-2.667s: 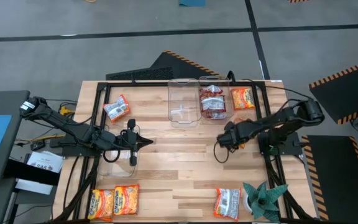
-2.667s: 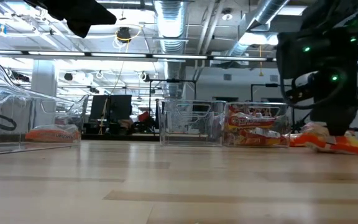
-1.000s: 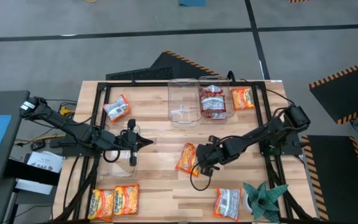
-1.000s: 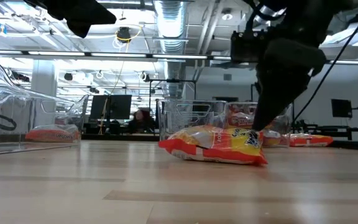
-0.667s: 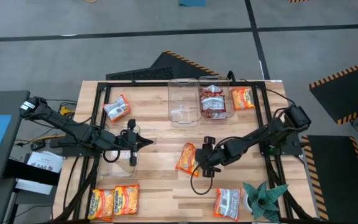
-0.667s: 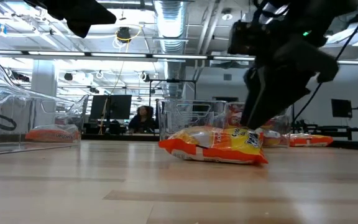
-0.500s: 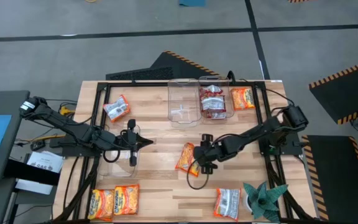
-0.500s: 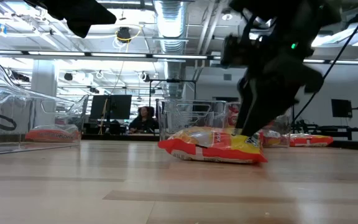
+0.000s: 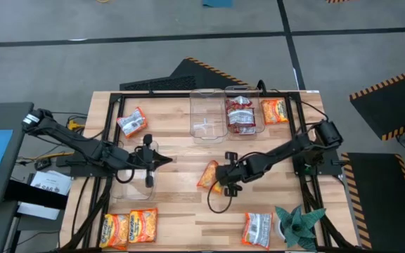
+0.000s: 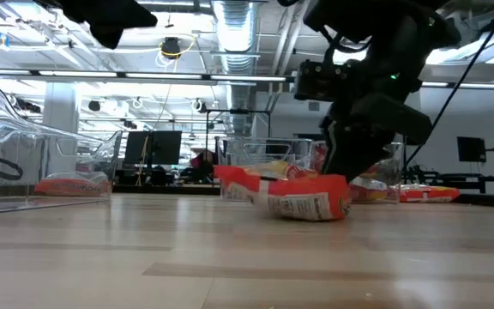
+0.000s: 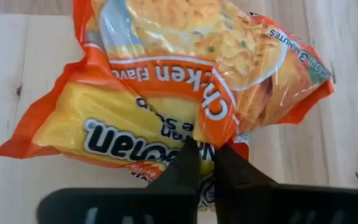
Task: Sort Maruchan noodles
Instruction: Put the orange noodle pack into the top left transparent bin, then adjust the top right transparent bin on the table
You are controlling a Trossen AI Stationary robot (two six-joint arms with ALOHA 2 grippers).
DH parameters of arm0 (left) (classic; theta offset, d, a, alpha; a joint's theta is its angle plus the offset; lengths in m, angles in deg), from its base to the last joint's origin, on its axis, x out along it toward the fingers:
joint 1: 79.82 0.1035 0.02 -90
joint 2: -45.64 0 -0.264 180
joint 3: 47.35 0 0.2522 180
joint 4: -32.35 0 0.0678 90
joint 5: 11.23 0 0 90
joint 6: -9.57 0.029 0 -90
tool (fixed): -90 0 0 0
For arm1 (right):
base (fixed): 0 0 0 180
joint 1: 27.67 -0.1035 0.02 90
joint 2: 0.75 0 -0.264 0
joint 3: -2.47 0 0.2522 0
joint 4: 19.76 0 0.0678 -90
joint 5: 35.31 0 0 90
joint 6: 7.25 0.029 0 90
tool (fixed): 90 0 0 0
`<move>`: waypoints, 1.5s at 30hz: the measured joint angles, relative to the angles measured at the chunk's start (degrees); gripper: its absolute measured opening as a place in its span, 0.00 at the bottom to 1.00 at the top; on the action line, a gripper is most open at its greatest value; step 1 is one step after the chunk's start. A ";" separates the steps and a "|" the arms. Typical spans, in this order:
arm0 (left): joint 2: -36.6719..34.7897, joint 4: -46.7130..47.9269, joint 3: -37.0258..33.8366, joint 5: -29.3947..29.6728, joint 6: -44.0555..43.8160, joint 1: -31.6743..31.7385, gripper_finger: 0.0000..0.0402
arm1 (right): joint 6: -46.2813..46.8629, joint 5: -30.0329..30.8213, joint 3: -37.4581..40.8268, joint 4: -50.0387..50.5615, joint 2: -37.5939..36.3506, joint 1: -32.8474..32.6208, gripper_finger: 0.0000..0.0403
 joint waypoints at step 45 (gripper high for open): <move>-9.70 7.23 -0.02 10.59 1.46 -7.03 0.00 | -4.56 15.65 0.35 -17.78 -18.15 23.82 0.52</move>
